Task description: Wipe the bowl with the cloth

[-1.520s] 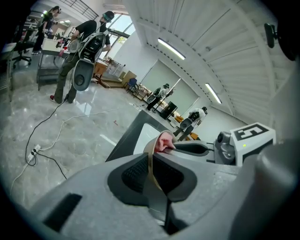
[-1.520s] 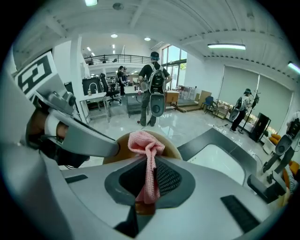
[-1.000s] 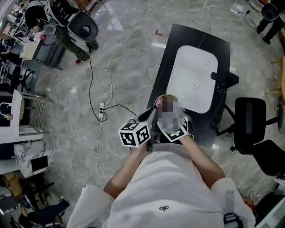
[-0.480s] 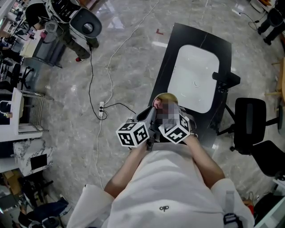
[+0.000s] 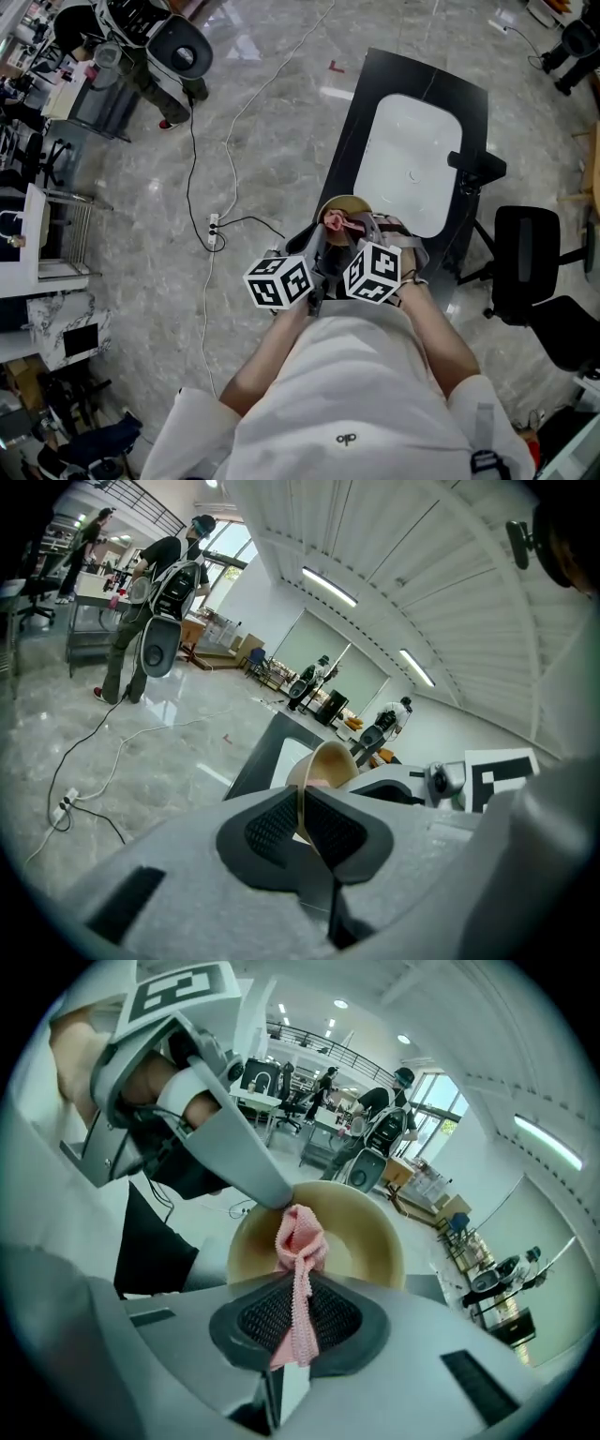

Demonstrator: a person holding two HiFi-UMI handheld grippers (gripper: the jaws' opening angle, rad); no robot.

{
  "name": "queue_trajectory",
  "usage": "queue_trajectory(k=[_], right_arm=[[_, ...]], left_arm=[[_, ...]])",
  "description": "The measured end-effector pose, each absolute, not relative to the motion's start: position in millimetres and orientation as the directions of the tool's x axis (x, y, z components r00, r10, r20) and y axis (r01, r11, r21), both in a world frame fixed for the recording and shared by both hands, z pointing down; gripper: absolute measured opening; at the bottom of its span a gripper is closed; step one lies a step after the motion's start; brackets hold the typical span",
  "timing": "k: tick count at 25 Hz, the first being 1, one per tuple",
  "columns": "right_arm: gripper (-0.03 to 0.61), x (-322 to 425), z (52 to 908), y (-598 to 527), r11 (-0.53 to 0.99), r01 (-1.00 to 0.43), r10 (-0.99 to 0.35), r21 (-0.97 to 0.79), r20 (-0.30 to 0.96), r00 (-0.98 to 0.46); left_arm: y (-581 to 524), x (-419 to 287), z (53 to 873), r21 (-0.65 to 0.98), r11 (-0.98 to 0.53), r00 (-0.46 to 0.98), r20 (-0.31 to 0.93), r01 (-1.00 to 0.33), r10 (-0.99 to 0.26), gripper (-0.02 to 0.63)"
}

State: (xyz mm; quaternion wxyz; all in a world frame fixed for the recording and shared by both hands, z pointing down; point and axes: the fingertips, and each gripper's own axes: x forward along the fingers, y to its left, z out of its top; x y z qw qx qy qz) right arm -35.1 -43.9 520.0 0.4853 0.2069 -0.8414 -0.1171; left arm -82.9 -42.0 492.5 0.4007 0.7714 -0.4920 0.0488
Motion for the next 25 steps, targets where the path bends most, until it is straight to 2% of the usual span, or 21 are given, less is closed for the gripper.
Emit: queue_trajectory(k=[5, 9, 17, 21, 25], right_arm=[[0.028, -29, 509, -56, 0.816, -0.168, -0.569, 0.553, 0.718, -0.402], [0.028, -33, 511, -52, 0.822, -0.173, -0.561, 0.543, 0.718, -0.413], [0.028, -48, 515, -35, 0.894, -0.376, -0.421, 0.245, 0.747, -0.515], [0.028, -53, 506, -43, 0.861, -0.507, -0.390, 0.049, 0.703, -0.594], [0.028, -51, 502, -51, 0.809, -0.580, -0.382, -0.096, 0.665, -0.642]], left_arm=[[-42, -84, 487, 0.576, -0.203, 0.511, 0.443, -0.792, -0.736, 0.029], [-45, -86, 485, 0.580, -0.199, 0.502, 0.424, -0.790, -0.754, 0.029], [-47, -82, 488, 0.563, -0.211, 0.507, 0.441, -0.799, -0.741, 0.029], [-49, -76, 488, 0.556, -0.234, 0.521, 0.441, -0.798, -0.731, 0.029], [-49, -71, 486, 0.519, -0.267, 0.526, 0.454, -0.812, -0.719, 0.029]])
